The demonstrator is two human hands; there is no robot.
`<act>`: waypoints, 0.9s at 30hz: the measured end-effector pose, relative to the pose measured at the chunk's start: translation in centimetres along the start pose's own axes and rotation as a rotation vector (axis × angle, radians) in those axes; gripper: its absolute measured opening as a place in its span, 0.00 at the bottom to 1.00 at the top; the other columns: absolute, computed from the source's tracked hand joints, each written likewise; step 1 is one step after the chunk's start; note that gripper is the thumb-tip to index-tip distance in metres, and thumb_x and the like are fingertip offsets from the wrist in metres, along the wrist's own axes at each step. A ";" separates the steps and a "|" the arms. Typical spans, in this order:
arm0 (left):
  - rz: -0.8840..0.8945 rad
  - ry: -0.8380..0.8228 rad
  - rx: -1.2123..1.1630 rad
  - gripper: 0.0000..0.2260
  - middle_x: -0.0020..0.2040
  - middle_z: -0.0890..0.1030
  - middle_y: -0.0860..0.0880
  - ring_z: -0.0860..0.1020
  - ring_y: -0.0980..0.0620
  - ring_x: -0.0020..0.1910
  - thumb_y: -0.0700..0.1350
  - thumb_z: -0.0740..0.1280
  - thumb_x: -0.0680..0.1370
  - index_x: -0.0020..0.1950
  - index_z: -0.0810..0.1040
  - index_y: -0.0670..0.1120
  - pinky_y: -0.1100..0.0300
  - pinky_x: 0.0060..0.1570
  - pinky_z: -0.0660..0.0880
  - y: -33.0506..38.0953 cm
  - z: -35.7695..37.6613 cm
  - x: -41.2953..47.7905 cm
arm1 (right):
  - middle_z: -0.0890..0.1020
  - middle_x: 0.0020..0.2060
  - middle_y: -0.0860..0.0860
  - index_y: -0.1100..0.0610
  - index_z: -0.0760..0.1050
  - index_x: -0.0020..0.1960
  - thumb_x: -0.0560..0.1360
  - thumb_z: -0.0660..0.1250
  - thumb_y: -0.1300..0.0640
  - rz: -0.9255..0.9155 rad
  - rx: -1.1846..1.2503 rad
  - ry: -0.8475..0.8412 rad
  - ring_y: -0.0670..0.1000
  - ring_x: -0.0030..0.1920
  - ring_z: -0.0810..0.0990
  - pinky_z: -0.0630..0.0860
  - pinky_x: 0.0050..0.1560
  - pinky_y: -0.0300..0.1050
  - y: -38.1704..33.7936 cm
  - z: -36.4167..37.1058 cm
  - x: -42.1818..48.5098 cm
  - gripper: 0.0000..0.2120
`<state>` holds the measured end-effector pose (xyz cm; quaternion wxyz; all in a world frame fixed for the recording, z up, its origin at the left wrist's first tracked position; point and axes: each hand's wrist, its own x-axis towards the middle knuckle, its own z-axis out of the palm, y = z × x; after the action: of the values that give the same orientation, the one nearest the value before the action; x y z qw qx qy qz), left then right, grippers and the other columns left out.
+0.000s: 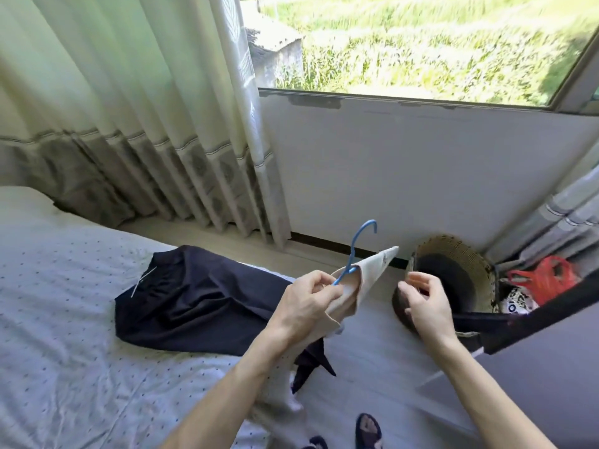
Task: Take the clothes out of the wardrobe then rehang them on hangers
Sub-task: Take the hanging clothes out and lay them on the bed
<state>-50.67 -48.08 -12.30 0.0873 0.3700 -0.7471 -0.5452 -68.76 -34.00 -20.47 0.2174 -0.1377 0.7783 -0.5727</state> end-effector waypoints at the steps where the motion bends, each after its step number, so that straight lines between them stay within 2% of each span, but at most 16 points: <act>1: 0.009 0.007 -0.003 0.14 0.40 0.84 0.53 0.78 0.61 0.39 0.61 0.65 0.72 0.45 0.83 0.54 0.58 0.44 0.74 0.3 -0.2 0.3 | 0.75 0.66 0.53 0.50 0.71 0.64 0.77 0.70 0.56 0.057 -0.027 -0.015 0.51 0.59 0.77 0.76 0.61 0.54 0.9 -0.4 1.3 0.17; 3: 0.036 0.015 -0.023 0.13 0.42 0.85 0.55 0.81 0.61 0.44 0.62 0.66 0.76 0.49 0.84 0.56 0.57 0.51 0.76 1.1 -0.6 0.7 | 0.68 0.73 0.55 0.52 0.64 0.74 0.75 0.73 0.59 0.134 -0.083 -0.081 0.54 0.66 0.73 0.70 0.61 0.49 2.4 -0.9 3.6 0.32; 6: 0.082 0.081 0.020 0.11 0.43 0.85 0.57 0.82 0.58 0.46 0.61 0.66 0.79 0.52 0.84 0.58 0.56 0.54 0.78 3.2 -1.3 1.3 | 0.59 0.78 0.55 0.48 0.55 0.80 0.72 0.75 0.60 0.164 -0.110 -0.212 0.57 0.73 0.67 0.67 0.61 0.48 3.5 -0.6 7.2 0.44; 9: 0.161 0.272 0.187 0.15 0.29 0.76 0.56 0.74 0.55 0.31 0.63 0.65 0.79 0.41 0.78 0.54 0.55 0.39 0.74 5.8 -1.6 2.3 | 0.53 0.80 0.53 0.44 0.49 0.80 0.69 0.77 0.60 0.145 -0.120 -0.308 0.60 0.75 0.63 0.67 0.65 0.54 3.2 0.4 10.6 0.51; 11: 0.191 0.421 0.304 0.21 0.26 0.72 0.55 0.70 0.54 0.28 0.64 0.64 0.78 0.33 0.71 0.51 0.55 0.33 0.71 7.3 -1.5 3.1 | 0.51 0.80 0.53 0.43 0.48 0.80 0.68 0.79 0.60 0.131 -0.135 -0.347 0.61 0.75 0.62 0.67 0.68 0.58 2.5 0.9 12.7 0.53; 13: 0.222 0.537 0.386 0.23 0.26 0.72 0.54 0.71 0.53 0.27 0.65 0.63 0.78 0.31 0.67 0.50 0.55 0.30 0.68 8.5 -1.3 3.7 | 0.50 0.80 0.52 0.42 0.47 0.80 0.66 0.80 0.59 0.111 -0.136 -0.383 0.61 0.76 0.60 0.65 0.70 0.59 1.6 1.2 14.6 0.55; 16: 0.259 0.661 0.483 0.21 0.27 0.74 0.58 0.73 0.54 0.27 0.65 0.61 0.78 0.33 0.67 0.52 0.59 0.29 0.64 9.7 -1.6 4.6 | 0.51 0.80 0.52 0.42 0.48 0.80 0.64 0.81 0.57 0.071 -0.164 -0.449 0.59 0.77 0.58 0.62 0.73 0.62 0.1 1.6 16.8 0.56; 18: 0.264 0.682 0.510 0.19 0.25 0.74 0.58 0.74 0.56 0.27 0.65 0.59 0.79 0.35 0.71 0.54 0.59 0.29 0.64 10.1 -2.7 5.3 | 0.55 0.79 0.51 0.43 0.54 0.79 0.60 0.80 0.52 0.049 -0.179 -0.501 0.57 0.76 0.59 0.62 0.73 0.61 -0.7 2.2 17.9 0.55; 20: 0.250 0.708 0.527 0.23 0.23 0.73 0.57 0.73 0.55 0.27 0.65 0.58 0.79 0.32 0.75 0.52 0.60 0.30 0.64 10.1 -4.1 5.9 | 0.65 0.74 0.52 0.45 0.66 0.72 0.58 0.79 0.50 0.026 -0.200 -0.567 0.54 0.71 0.66 0.66 0.68 0.55 -1.2 3.1 18.8 0.45; 22: 0.224 0.720 0.503 0.25 0.23 0.74 0.59 0.74 0.57 0.27 0.65 0.58 0.79 0.31 0.79 0.53 0.62 0.32 0.67 10.0 -5.7 6.4 | 0.73 0.67 0.51 0.47 0.73 0.61 0.63 0.80 0.53 0.020 -0.269 -0.634 0.50 0.61 0.72 0.69 0.57 0.48 -1.3 4.2 19.3 0.29; 24: 0.196 0.672 0.364 0.22 0.21 0.73 0.58 0.73 0.59 0.25 0.63 0.61 0.80 0.31 0.82 0.55 0.65 0.33 0.68 9.7 -7.6 6.9 | 0.76 0.60 0.51 0.51 0.71 0.57 0.67 0.79 0.57 0.045 -0.291 -0.670 0.49 0.55 0.76 0.70 0.47 0.43 -1.1 5.4 19.7 0.24; 26: 0.184 0.605 0.157 0.22 0.19 0.67 0.55 0.68 0.56 0.22 0.61 0.63 0.80 0.33 0.84 0.51 0.62 0.31 0.67 9.2 -9.9 7.1 | 0.77 0.56 0.51 0.54 0.68 0.60 0.68 0.79 0.60 0.069 -0.236 -0.692 0.50 0.56 0.77 0.72 0.46 0.42 -1.4 6.7 19.7 0.28; 27: 0.182 0.588 0.068 0.22 0.20 0.64 0.55 0.66 0.56 0.21 0.60 0.64 0.80 0.35 0.84 0.47 0.64 0.28 0.66 8.9 -11.1 7.2 | 0.78 0.55 0.52 0.53 0.67 0.62 0.66 0.79 0.61 0.076 -0.208 -0.708 0.51 0.56 0.79 0.73 0.47 0.42 -1.8 7.5 19.6 0.31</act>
<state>-53.88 -59.92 -2.12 0.3360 0.4461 -0.7377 -0.3793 -82.14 -49.85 -24.16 0.4789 -0.3197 0.7135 -0.3992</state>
